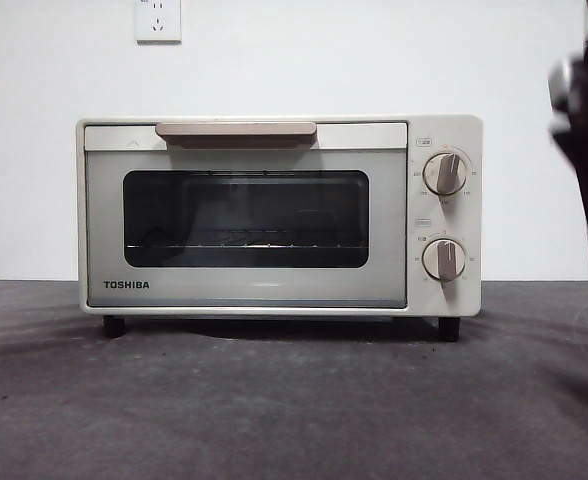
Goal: The left arm flap open the oven, the right arm pick bread and place it into oven, the left arm flap close the oven
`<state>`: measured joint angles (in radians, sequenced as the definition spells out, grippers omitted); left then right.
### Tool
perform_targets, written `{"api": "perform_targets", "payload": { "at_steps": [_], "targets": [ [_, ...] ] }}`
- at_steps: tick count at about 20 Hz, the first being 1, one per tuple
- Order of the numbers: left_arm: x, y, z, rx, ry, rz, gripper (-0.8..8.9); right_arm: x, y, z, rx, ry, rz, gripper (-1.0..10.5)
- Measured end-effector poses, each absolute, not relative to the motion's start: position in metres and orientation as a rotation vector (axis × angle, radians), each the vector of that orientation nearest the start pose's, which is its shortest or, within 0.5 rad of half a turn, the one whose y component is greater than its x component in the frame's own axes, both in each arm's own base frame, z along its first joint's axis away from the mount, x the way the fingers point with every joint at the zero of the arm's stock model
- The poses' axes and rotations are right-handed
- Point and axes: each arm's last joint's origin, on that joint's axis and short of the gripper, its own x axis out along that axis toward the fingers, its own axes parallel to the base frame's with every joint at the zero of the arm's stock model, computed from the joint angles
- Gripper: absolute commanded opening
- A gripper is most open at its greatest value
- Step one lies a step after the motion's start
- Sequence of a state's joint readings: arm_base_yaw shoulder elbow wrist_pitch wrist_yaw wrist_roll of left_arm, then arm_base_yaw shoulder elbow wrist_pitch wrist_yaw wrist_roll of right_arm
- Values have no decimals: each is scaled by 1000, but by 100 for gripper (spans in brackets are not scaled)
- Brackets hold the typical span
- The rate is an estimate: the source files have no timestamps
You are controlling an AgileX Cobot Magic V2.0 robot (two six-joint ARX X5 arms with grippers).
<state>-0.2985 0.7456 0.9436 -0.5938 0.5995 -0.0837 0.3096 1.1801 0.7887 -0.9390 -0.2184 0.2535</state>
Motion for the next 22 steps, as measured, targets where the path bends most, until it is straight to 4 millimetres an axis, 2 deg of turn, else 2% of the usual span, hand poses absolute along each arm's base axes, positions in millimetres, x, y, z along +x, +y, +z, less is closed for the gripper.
{"api": "perform_targets", "payload": {
  "at_steps": [3, 8, 11, 13, 15, 16, 17, 18, 19, 21, 22],
  "targets": [
    [128, -56, 354, -138, 442, -869, 427, 174, 61, 188, 144, 1418, 213, 432],
    [130, -57, 353, -139, 448, -869, 427, 178, 62, 185, 159, 1406, 209, 431],
    [132, -58, 352, -141, 457, -867, 427, 181, 67, 175, 142, 1462, 206, 431],
    [133, -58, 352, -141, 458, -867, 426, 183, 72, 168, 128, 1498, 206, 391],
    [134, -58, 352, -135, 455, -843, 345, 184, 76, 165, 108, 1513, 200, 230],
    [134, -57, 352, -132, 453, -828, 249, 184, 76, 164, 98, 1514, 192, 119],
    [135, -57, 352, -130, 451, -820, 165, 184, 77, 164, 93, 1513, 189, 62],
    [138, -58, 352, -129, 444, -819, 68, 184, 77, 164, 94, 1515, 194, 38],
    [142, -60, 352, -128, 439, -819, 15, 183, 78, 167, 91, 1519, 195, 37],
    [153, -63, 350, -131, 463, -817, 9, 180, 77, 182, 93, 1507, 199, 37],
    [161, -66, 348, -130, 482, -812, 10, 180, 77, 197, 100, 1472, 210, 37]
  ]
}}
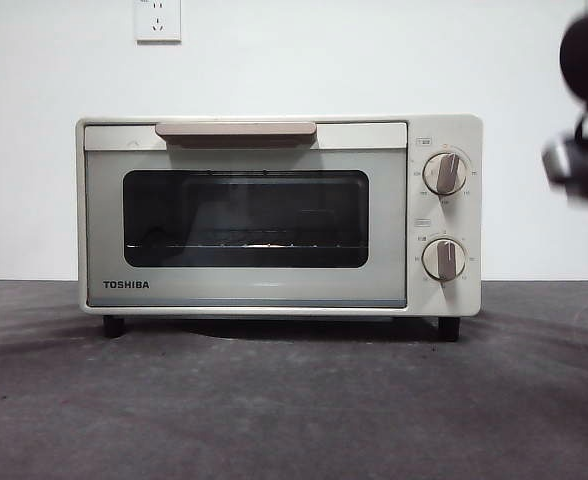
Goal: The left arm flap open the oven, the right arm pick bread and place it into oven, the left arm flap close the oven
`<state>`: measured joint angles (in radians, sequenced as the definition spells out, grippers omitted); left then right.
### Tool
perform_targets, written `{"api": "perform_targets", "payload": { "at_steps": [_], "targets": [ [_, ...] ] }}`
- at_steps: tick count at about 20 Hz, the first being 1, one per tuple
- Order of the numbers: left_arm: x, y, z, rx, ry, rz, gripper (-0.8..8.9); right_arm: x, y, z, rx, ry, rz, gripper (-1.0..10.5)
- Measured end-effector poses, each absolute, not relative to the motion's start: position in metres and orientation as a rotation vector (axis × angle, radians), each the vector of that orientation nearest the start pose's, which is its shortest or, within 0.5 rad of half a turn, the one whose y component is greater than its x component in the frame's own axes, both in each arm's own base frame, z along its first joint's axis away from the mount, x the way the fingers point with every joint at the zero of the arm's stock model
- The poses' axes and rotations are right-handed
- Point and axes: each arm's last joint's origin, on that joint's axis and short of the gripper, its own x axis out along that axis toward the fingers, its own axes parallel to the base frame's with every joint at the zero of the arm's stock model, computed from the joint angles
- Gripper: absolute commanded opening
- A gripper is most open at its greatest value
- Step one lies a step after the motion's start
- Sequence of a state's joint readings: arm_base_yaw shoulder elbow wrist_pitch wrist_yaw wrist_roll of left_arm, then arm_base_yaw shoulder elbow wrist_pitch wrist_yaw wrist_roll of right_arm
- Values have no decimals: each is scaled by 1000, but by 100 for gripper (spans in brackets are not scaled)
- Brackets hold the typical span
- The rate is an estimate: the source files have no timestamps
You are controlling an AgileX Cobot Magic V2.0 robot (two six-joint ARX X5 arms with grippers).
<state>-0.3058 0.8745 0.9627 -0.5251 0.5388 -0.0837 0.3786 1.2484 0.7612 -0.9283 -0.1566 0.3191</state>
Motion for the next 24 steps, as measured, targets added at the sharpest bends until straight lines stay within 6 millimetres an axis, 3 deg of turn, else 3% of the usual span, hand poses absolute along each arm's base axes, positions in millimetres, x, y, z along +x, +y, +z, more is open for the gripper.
{"api": "perform_targets", "payload": {
  "at_steps": [4, 8, 15, 19, 24],
  "targets": [
    [198, -84, 342, -67, 512, -771, 9, 171, 73, 255, 128, 1306, 262, 37],
    [236, -111, 339, 97, 514, -773, 9, 155, 67, 284, 144, 1222, 286, 37],
    [271, -154, 334, 385, 500, -780, 9, 144, 62, 290, 153, 1206, 286, 37],
    [275, -163, 321, 451, 543, -789, 9, 144, 62, 290, 153, 1206, 286, 37],
    [277, -165, 320, 473, 551, -784, 9, 144, 62, 290, 153, 1205, 286, 37]
  ]
}}
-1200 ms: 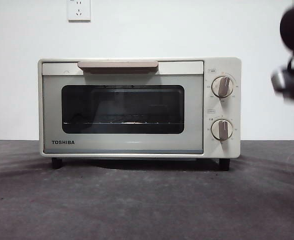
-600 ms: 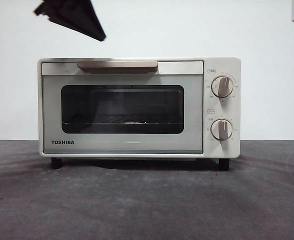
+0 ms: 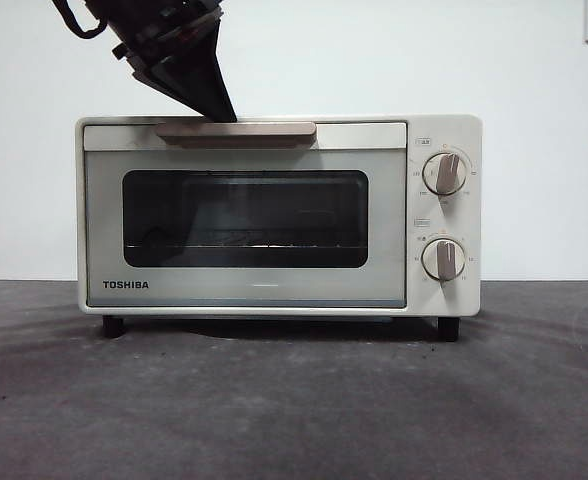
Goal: The left arm flap open the oven, the right arm pick bread and place it into oven, the left arm flap close the oven
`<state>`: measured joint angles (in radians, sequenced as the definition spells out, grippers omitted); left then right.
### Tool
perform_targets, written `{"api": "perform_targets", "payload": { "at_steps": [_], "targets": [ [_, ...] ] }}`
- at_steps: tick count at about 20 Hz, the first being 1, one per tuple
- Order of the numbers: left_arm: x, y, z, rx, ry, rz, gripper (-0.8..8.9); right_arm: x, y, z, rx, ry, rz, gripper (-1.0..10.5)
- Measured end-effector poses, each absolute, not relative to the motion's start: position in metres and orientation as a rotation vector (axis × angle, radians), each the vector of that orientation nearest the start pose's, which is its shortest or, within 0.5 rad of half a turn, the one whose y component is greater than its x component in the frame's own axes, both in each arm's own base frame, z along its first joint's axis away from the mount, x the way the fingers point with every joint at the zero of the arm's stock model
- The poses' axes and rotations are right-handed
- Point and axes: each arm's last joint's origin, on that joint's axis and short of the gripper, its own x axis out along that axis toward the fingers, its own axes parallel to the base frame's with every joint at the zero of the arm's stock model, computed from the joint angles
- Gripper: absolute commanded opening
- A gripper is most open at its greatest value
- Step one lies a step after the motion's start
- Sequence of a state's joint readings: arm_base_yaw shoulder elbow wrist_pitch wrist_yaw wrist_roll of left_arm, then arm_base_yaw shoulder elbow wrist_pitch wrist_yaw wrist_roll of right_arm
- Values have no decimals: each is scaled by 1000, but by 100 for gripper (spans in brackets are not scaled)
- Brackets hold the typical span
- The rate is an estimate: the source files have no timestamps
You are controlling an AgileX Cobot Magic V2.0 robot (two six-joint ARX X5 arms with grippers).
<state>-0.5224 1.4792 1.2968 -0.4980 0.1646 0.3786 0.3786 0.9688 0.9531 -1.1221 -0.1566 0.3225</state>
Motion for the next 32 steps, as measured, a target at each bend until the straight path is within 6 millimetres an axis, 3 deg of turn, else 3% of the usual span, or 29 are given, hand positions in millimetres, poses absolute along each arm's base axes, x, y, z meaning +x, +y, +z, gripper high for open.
{"api": "perform_targets", "payload": {
  "at_steps": [21, 32],
  "targets": [
    [234, -186, 318, 589, 698, -773, 10, 143, 62, 289, 151, 1218, 282, 37],
    [200, -175, 272, 539, 837, -810, 10, 143, 62, 289, 151, 1214, 284, 37]
  ]
}}
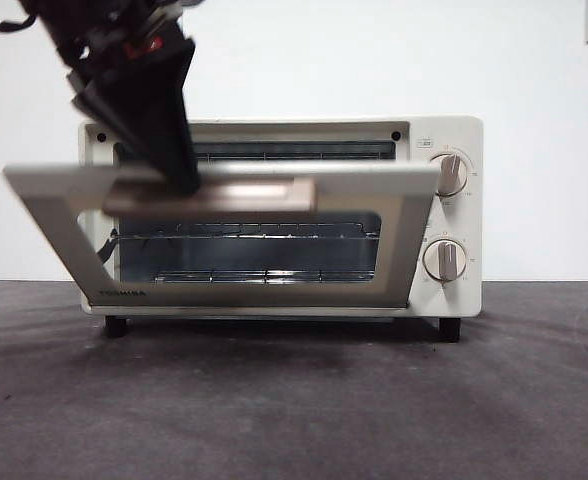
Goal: The left arm flap open the oven, the right arm pick bread and place it into oven, the left arm flap close the oven
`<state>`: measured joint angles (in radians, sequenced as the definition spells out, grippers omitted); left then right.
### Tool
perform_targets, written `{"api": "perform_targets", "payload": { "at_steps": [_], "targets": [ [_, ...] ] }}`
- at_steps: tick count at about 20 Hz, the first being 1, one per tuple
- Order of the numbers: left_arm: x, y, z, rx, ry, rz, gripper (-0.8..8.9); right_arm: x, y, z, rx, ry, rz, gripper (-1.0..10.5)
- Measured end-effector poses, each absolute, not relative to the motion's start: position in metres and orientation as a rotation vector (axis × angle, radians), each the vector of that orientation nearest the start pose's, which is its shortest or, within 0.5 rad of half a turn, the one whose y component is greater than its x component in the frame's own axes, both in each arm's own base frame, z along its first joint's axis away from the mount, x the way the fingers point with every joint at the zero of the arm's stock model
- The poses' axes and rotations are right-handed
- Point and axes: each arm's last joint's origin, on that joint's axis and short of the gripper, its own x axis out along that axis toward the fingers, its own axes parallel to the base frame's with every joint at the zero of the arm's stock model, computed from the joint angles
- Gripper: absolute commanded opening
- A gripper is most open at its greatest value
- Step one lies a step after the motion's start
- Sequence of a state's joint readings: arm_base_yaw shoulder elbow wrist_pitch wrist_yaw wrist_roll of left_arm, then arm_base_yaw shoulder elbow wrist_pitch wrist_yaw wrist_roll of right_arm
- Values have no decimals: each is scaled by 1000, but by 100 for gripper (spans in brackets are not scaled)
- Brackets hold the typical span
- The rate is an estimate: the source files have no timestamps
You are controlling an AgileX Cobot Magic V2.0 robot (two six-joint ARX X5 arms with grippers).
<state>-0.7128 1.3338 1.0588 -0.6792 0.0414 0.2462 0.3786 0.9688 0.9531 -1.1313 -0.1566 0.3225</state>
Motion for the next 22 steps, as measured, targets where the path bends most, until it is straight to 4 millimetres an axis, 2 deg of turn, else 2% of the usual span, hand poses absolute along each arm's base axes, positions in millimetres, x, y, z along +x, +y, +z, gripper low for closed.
{"api": "perform_targets", "payload": {
  "at_steps": [4, 15, 20, 22],
  "targets": [
    [192, -177, 251, 580, 930, -813, 10, 144, 62, 290, 152, 1210, 285, 37],
    [183, -186, 250, 593, 925, -834, 10, 144, 62, 290, 153, 1207, 286, 37],
    [174, -186, 230, 585, 978, -852, 10, 144, 62, 290, 153, 1205, 286, 37],
    [171, -189, 229, 582, 984, -859, 10, 145, 62, 290, 155, 1196, 289, 37]
  ]
}}
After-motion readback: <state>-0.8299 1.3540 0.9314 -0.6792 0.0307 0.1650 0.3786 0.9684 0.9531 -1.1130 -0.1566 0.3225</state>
